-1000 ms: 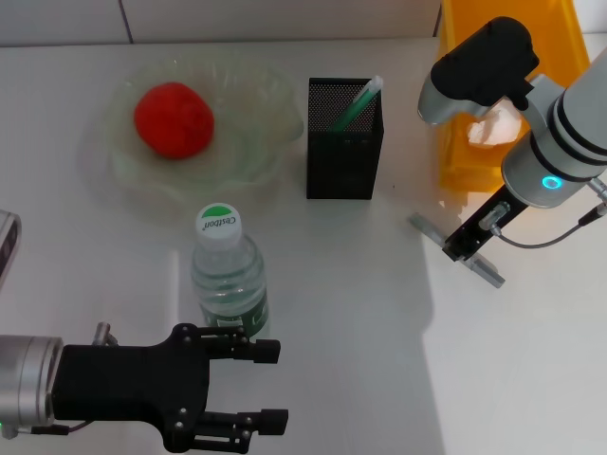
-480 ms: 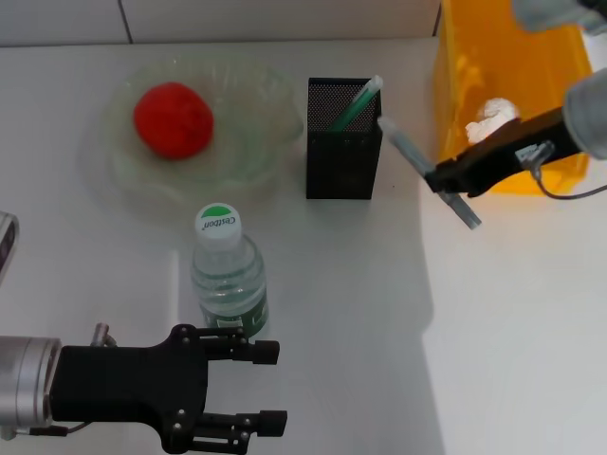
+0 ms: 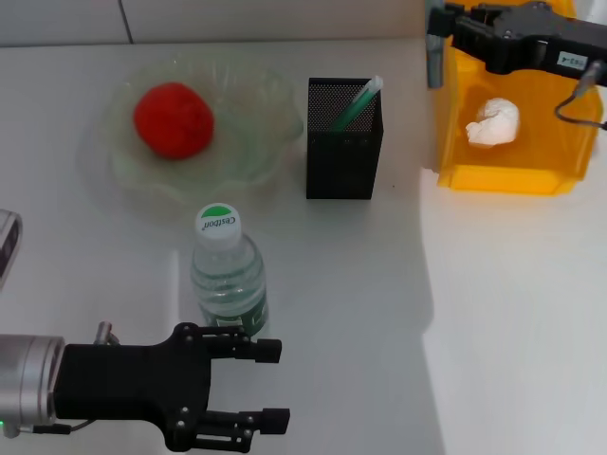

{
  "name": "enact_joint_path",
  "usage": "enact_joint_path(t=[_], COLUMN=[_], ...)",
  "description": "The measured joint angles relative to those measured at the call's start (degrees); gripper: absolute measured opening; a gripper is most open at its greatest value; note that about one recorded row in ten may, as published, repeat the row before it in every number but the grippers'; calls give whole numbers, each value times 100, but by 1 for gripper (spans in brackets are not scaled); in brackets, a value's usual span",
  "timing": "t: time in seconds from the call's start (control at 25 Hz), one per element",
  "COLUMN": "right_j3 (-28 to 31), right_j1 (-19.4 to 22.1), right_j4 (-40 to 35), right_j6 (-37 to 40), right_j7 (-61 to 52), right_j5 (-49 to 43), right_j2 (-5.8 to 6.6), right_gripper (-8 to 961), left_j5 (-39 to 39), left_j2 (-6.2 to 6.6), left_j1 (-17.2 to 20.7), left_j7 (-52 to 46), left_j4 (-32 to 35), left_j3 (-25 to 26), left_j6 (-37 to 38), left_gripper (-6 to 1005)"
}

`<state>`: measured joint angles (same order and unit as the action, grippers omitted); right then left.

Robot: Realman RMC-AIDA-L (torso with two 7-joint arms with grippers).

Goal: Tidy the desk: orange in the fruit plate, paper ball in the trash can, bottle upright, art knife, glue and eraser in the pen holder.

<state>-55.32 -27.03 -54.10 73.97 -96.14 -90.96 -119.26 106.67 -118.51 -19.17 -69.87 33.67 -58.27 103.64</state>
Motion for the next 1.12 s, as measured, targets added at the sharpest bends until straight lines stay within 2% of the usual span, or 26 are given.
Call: enact_joint_path(t=[0.04,0.08,0.12,0.16,0.2,0.24,0.32,0.44,0.68,0.88,0.96,1.0,1.04,1.08,1.12], right_j3=[2,2,4,4,-12,-12,-24,-27,-261,-436,-504,-506,-506,-492,-487], right_j1=[-168,-168,-442,-442,-718,-718,-1077,-1239,-1295,-1186,-1045,-829,-829,-688,-397], right_j4=[596,596,1453,1453,2185,2185,2966,3204,3168,2966,2732,2412,2412,2206,1795], right_j6=[-120,-120,-306,-306,-491,-491,-754,-879,-895,-828,-648,-295,-295,-43,462], right_j7=[639,639,1595,1595,2414,2414,3204,3341,2864,2659,2464,2237,2237,2074,1796], right_j5=[340,340,852,852,1246,1246,1507,1522,1460,1459,1459,1461,1461,1462,1456], right_j2=[0,0,-5,-5,-16,-16,-33,-41,-7,6,16,45,45,77,168], right_gripper=[122,122,122,122,122,121,127,146,183,289,331,352,374,395,416], left_j5=[1,1,0,0,-1,-1,-27,-62,-81,-84,-85,-88,-89,-96,-109], left_j2=[-3,-3,-9,-9,-12,-12,-14,-15,-15,-15,-15,-13,-12,-8,-7], left_j1=[-19,-19,-31,-31,-36,-36,-45,-54,-61,-61,-60,-56,-52,-38,-26], left_j7=[-4,-4,-22,-22,-40,-40,-52,-46,-42,-51,-52,-51,-47,-37,-25], left_j4=[-10,-10,-16,-16,-17,-17,-51,-103,-149,-157,-159,-159,-160,-160,-157], left_j3=[1,1,0,0,0,0,0,0,0,0,0,0,0,0,0], left_j6=[-5,-5,-7,-7,-8,-8,-17,-25,-49,-42,-28,-13,1,22,47], left_gripper=[740,740,740,740,740,740,740,740,740,740,740,740,740,740,740])
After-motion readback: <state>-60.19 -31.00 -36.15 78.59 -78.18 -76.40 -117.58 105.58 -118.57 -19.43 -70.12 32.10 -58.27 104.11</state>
